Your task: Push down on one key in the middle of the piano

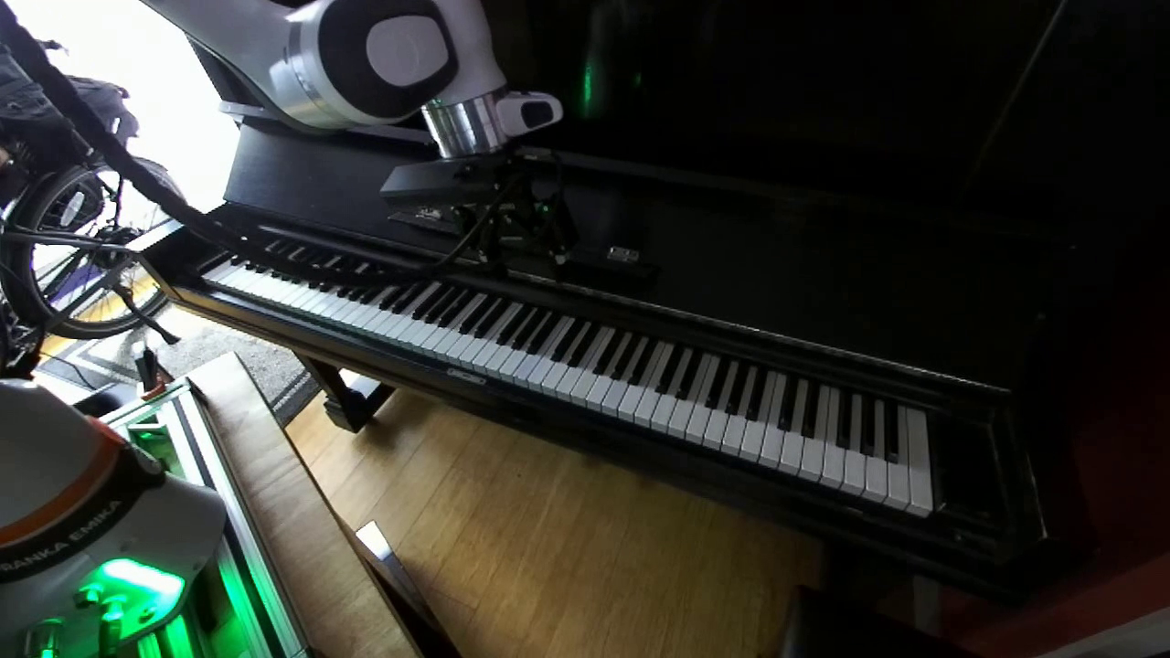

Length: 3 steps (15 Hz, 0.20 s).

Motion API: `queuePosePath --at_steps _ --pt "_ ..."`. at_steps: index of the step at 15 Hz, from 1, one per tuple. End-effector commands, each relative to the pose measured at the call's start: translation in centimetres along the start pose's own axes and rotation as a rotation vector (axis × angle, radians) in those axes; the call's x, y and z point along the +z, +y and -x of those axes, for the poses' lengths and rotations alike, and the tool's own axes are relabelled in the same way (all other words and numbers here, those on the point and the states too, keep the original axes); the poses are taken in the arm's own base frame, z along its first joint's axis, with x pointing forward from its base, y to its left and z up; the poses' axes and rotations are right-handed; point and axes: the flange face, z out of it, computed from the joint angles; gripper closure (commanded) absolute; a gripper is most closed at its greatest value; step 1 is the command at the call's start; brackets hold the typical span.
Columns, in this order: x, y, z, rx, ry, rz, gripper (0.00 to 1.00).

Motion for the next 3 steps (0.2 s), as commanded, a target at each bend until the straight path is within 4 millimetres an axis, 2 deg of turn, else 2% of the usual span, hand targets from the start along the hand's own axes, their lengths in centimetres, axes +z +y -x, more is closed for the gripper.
queuePosePath --at_steps 1,3 --pt "-0.22 0.0 0.02 0.0 0.002 0.001 0.0" --pt "-0.33 -0.03 0.09 0.0 0.004 0.002 0.0"
